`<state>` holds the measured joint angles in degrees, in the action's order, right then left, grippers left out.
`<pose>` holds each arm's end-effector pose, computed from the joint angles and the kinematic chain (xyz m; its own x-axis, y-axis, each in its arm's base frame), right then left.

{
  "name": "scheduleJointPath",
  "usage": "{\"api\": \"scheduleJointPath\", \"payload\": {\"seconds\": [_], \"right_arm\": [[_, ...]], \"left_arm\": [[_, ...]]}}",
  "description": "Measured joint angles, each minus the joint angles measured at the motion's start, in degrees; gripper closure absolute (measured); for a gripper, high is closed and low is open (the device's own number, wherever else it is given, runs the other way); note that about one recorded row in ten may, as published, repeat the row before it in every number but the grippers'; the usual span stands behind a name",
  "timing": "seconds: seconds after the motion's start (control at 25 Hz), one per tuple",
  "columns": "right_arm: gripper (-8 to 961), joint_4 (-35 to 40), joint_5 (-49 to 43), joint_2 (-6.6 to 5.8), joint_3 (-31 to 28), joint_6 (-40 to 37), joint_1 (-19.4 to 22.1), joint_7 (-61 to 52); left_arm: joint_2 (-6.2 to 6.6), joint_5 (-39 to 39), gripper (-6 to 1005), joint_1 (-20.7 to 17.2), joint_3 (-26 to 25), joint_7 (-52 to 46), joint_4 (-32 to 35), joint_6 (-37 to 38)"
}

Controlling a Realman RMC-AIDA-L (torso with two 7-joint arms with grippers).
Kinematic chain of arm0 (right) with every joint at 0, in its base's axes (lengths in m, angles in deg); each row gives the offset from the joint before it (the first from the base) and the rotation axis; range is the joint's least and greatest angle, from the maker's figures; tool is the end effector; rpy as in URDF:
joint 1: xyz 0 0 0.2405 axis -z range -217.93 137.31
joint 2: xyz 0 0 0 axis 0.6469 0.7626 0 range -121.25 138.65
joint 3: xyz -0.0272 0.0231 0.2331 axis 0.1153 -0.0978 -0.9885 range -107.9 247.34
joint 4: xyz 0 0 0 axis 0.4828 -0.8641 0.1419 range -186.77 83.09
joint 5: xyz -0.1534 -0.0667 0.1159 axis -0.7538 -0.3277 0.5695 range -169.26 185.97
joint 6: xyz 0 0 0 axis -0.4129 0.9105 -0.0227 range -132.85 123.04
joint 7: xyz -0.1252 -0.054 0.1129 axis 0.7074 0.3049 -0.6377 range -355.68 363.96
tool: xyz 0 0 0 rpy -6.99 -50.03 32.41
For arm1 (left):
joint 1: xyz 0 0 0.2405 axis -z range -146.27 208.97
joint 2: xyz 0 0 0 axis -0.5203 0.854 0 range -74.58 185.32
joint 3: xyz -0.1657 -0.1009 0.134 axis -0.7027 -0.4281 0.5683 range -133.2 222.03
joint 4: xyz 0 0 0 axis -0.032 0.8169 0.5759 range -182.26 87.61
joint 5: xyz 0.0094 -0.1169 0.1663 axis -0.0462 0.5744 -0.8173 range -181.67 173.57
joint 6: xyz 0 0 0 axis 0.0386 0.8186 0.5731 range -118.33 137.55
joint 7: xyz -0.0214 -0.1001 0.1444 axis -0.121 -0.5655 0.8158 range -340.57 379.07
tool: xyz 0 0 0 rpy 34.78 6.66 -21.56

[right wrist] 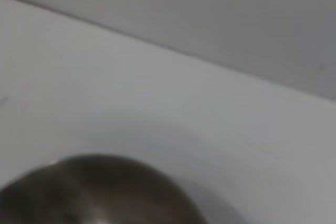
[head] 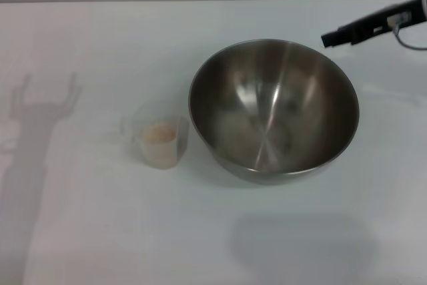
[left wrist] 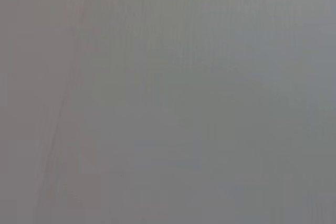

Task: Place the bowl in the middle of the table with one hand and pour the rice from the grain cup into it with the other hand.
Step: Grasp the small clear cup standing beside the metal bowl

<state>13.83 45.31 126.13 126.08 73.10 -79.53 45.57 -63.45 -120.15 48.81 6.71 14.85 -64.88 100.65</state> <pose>0.1963 0.4087 0.0309 0.6917 -0.6959 -0.1930 -0.6905 -0.5591 -0.4588 -0.2703 0.3032 0.0380 0.5696 -0.4044 0.7156 0.7603 -0.0717 -0.6457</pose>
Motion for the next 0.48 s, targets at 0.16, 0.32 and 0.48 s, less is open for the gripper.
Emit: {"api": "scheduleJointPath", "payload": {"seconds": [0.16,0.32,0.48], "right_arm": [[575,1.99,0.69,0.32,-0.11,-1.24,-0.44,1.41],[574,4.35,1.07,1.39,1.26,-5.92,0.00,3.86],[571,6.29,4.76,1.68,4.90,-14.84,2.46,7.08]], "left_arm": [[0.00,0.00,158,-0.39,0.00,0.00,-0.09,0.27],[0.00,0.00,159,-0.65,0.00,0.00,-0.13,0.35],[0.00,0.04,159,-0.91,0.00,0.00,-0.02,0.36]]}}
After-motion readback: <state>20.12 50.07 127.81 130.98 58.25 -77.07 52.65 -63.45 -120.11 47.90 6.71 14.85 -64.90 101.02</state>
